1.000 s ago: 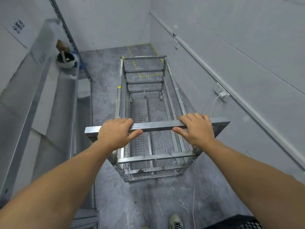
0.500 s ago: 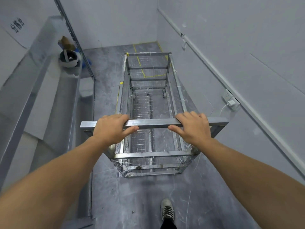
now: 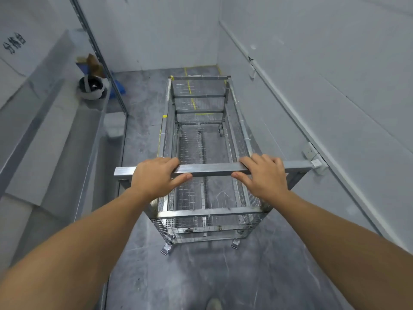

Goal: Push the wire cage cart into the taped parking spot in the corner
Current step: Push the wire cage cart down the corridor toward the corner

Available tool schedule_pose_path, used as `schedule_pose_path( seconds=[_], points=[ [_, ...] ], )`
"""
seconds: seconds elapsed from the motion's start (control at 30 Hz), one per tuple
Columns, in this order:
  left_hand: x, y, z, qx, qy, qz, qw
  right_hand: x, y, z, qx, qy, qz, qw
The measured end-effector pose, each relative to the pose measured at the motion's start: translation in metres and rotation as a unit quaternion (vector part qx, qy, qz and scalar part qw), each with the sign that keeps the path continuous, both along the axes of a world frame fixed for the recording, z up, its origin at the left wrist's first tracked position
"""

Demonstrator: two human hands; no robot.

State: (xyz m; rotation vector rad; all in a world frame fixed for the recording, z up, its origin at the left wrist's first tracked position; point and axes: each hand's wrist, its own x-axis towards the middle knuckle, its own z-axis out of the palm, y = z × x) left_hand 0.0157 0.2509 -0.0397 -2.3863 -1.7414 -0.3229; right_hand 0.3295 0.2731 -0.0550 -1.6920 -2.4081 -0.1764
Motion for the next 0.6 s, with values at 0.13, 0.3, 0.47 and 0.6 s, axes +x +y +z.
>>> schedule_pose_path(
  seconds=[0.13,0.3,0.47,0.6],
  points=[
    [-0.001,0.035,-0.003,0.011,-0.006,-0.021,1.000,0.000,0.033,-0.005,0.031,0.023,0.005,0.999],
    [-0.009,0.082,-0.009,0.017,0.000,-0.018,1.000,-0.011,0.080,-0.011,0.057,0.036,0.004,0.998],
    [-0.018,0.142,-0.009,0.023,0.012,-0.022,0.999,-0.021,0.139,-0.013,0.059,0.046,-0.003,0.997],
    [-0.028,0.197,-0.006,0.017,0.016,-0.024,0.999,-0.031,0.194,-0.010,0.039,0.052,-0.011,0.998]
  ],
)
